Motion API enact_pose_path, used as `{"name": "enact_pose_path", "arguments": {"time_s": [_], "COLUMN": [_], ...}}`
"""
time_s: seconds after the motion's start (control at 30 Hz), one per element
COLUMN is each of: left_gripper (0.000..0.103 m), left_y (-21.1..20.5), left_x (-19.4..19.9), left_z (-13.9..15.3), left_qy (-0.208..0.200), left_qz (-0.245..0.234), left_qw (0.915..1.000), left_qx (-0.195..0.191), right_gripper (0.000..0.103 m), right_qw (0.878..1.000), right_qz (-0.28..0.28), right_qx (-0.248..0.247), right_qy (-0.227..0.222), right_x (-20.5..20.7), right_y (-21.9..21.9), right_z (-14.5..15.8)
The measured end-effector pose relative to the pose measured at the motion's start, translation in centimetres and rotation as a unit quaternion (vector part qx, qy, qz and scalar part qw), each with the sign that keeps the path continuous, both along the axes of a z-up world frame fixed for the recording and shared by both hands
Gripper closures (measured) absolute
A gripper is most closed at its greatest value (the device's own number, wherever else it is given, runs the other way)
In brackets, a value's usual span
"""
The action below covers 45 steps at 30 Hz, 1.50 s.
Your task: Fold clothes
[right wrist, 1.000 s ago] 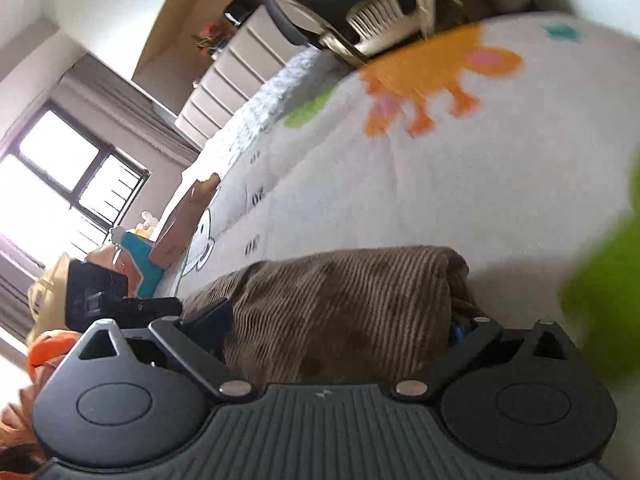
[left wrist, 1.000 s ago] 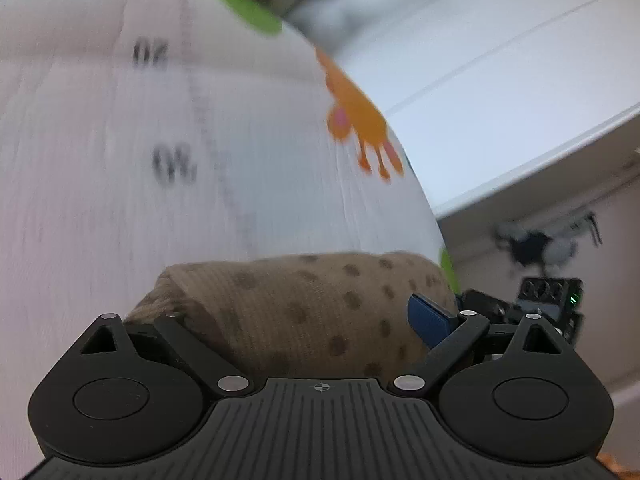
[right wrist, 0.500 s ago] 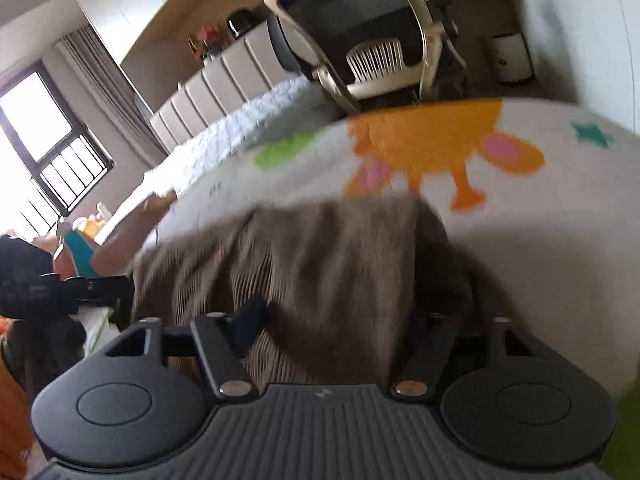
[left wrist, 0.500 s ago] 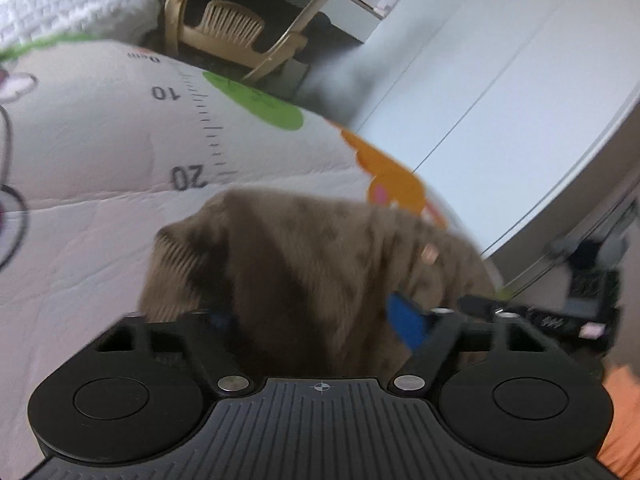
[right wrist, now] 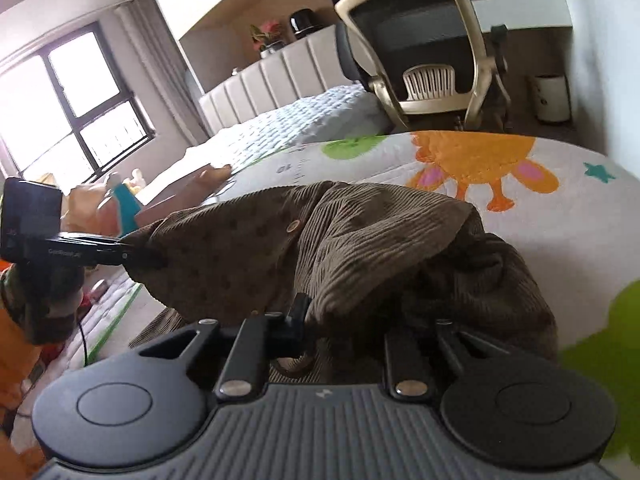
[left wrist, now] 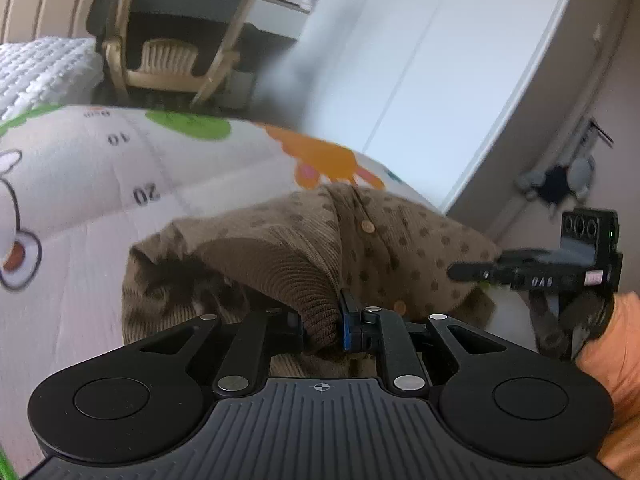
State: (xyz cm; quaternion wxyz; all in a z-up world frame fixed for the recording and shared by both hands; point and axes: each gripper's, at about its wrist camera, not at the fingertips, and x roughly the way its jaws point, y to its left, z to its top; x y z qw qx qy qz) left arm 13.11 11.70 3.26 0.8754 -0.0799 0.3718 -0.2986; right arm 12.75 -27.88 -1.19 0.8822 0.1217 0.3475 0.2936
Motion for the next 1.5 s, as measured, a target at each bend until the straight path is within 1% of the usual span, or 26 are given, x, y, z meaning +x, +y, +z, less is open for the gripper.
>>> {"name": "enact_pose_path", "arguments": {"time_s": [0.1,0.23,0.3,0.37,0.4,0.43,0.5,0.53,0.6,0.67,0.7,0.73,0.77,0.8,0.83,0.9,1.0,1.07,1.13,1.23,1.3,1.37,1.4,1.43,1.47,1.5], "left_gripper": [0.085,0.085,0.081,0.072,0.065,0.057,0.042,0.037,0.031,0.03,0.033,0.045,0.06,0.087,0.088,0.09,0.09,0.09,0.089,0.088,0.086,0.074,0.062,0.048,0.043,0.038], "left_y": [0.5,1.5,2.0,2.7,3.0,3.3,3.3,3.3,2.9,2.2,1.8,1.4,1.1,0.9,0.9,0.8,0.9,0.8,0.7,0.8,1.3,2.2,2.6,3.1,3.5,3.9], "left_x": [-1.3,-1.7,-1.7,-1.4,-1.2,-1.1,-0.6,-0.4,0.2,0.8,1.1,1.3,1.4,1.5,1.3,0.3,-1.7,-2.8,-3.3,-2.5,-1.4,-1.2,-1.1,-1.0,-0.9,-0.7], "left_z": [-2.0,-4.6,-5.6,-5.2,-4.9,-4.7,-4.7,-4.7,-5.0,-5.6,-5.9,-6.1,-6.0,-5.7,-5.1,-3.5,-1.2,-0.9,-1.7,-4.2,-5.6,-5.2,-5.0,-4.8,-4.6,-4.5], "left_qy": [0.029,0.071,0.085,0.08,0.077,0.075,0.074,0.074,0.08,0.09,0.094,0.097,0.092,0.089,0.086,0.065,0.038,0.033,0.04,0.072,0.089,0.092,0.093,0.095,0.096,0.097], "left_qz": [0.0,0.01,0.014,0.017,0.018,0.02,0.025,0.027,0.032,0.037,0.041,0.045,0.05,0.05,0.044,0.027,0.005,-0.005,-0.005,0.02,0.038,0.036,0.035,0.034,0.033,0.032], "left_qw": [0.9996,0.9974,0.9961,0.9961,0.9961,0.996,0.9959,0.9958,0.9952,0.9944,0.9941,0.9938,0.9942,0.9946,0.9951,0.9971,0.9987,0.999,0.999,0.9971,0.9951,0.9944,0.9939,0.9933,0.9926,0.9917], "left_qx": [0.002,-0.009,-0.017,-0.033,-0.039,-0.045,-0.046,-0.046,-0.046,-0.04,-0.036,-0.031,-0.023,-0.019,-0.023,-0.028,-0.034,-0.03,-0.02,-0.011,-0.018,-0.038,-0.048,-0.057,-0.067,-0.077], "right_gripper": [0.086,0.085,0.084,0.073,0.06,0.049,0.042,0.042,0.039,0.039,0.043,0.061,0.072,0.084,0.089,0.091,0.092,0.092,0.092,0.092,0.092,0.092,0.091,0.088,0.085,0.077], "right_qw": [1.0,1.0,0.999,0.999,0.999,0.999,0.999,0.998,0.998,0.998,0.998,0.998,0.998,0.998,0.999,0.998,0.998,0.998,0.997,0.997,0.997,0.997,0.997,0.997,0.996,0.996], "right_qz": [0.004,-0.013,-0.022,-0.032,-0.037,-0.041,-0.047,-0.051,-0.052,-0.056,-0.059,-0.058,-0.055,-0.053,-0.051,-0.047,-0.042,-0.039,-0.036,-0.052,-0.055,-0.053,-0.049,-0.045,-0.043,-0.046], "right_qx": [0.002,-0.003,-0.008,-0.012,-0.014,-0.018,-0.019,-0.017,-0.015,-0.014,-0.012,-0.01,-0.008,-0.006,-0.004,-0.008,-0.015,-0.019,-0.024,-0.029,-0.038,-0.046,-0.053,-0.062,-0.069,-0.074], "right_qy": [0.001,0.018,0.021,0.025,0.026,0.013,-0.01,-0.017,-0.022,-0.017,-0.011,-0.013,-0.015,-0.017,-0.02,-0.029,-0.044,-0.053,-0.063,-0.047,-0.043,-0.039,-0.034,-0.029,-0.027,-0.03], "right_x": [-2.3,-3.3,-3.5,-3.8,-3.9,-3.9,-3.6,-3.3,-2.2,-0.7,0.2,0.5,0.7,0.9,1.1,0.1,-1.7,-2.9,-4.0,-3.8,-3.0,-1.9,-1.5,-1.2,-1.0,-1.1], "right_y": [-0.7,-1.5,-2.0,-2.4,-2.7,-2.9,-3.3,-3.4,-3.1,-2.6,-2.3,-1.9,-1.6,-1.2,-0.8,-1.0,-1.3,-1.6,-1.8,-2.0,-1.7,-1.3,-1.2,-1.2,-1.2,-1.6], "right_z": [0.6,-0.8,-1.2,-1.7,-1.9,-1.4,-0.5,-0.2,-0.2,-1.0,-1.6,-1.8,-1.9,-2.0,-2.2,-1.5,-0.3,0.5,1.3,-0.4,-1.4,-2.0,-2.2,-2.3,-2.2,-2.0]}}
